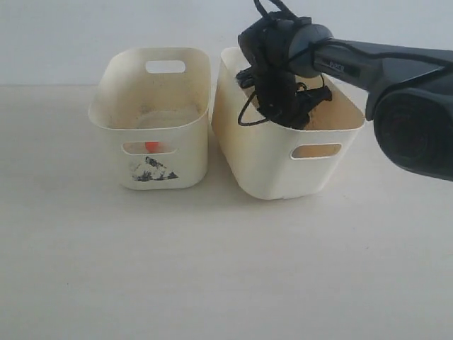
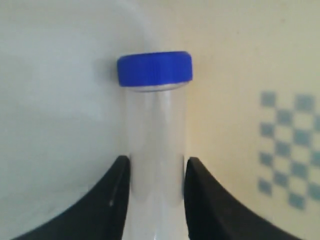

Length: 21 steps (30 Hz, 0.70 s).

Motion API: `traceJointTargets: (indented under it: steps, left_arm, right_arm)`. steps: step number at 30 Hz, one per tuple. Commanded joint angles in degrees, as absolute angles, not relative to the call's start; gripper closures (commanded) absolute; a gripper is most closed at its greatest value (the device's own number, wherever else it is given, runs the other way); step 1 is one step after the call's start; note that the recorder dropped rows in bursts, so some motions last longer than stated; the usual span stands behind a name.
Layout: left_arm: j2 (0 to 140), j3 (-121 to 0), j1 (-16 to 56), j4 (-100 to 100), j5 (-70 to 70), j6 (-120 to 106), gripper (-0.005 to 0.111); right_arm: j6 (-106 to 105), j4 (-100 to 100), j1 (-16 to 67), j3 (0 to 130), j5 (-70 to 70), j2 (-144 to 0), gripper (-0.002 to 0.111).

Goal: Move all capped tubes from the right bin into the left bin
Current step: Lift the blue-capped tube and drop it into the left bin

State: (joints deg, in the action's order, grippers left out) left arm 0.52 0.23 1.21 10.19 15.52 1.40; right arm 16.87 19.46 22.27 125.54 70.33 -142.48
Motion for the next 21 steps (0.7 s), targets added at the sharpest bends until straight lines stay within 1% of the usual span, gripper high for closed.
traceJointTargets:
  steps: [1,6,11,13,16,19,21]
  left_arm:
    - [0.41,0.00,1.14,10.13,14.98,2.06,0.102]
    - [0.41,0.00,1.14,10.13,14.98,2.06,0.102]
    - [0.41,0.00,1.14,10.13,14.98,2.06,0.102]
    - [0.41,0.00,1.14,10.13,14.98,2.06,0.102]
    - [0.41,0.00,1.14,10.13,14.98,2.06,0.102]
    - [0.41,0.00,1.14,10.13,14.98,2.06,0.102]
    - [0.41,0.00,1.14,10.13,14.98,2.06,0.102]
  right_arm:
    - [15.74,18.56,22.38,125.44,69.96,-134.61,0.108]
    - [13.93,18.09,22.38,125.44,69.96,-130.64,0.108]
    - [10.65,11.41,22.50,125.44,69.96,-125.30,0.108]
    - [8.29,5.99,22.58,125.44,69.96,-123.02,0.108]
    - [-0.87,-6.92,22.58,125.44,69.96,-120.46,0.108]
    - [-12.38,-23.07,22.72,125.44,69.96,-119.98,0.108]
    - [-14.95,-28.43,23.12,125.34,68.16,-120.50,0.108]
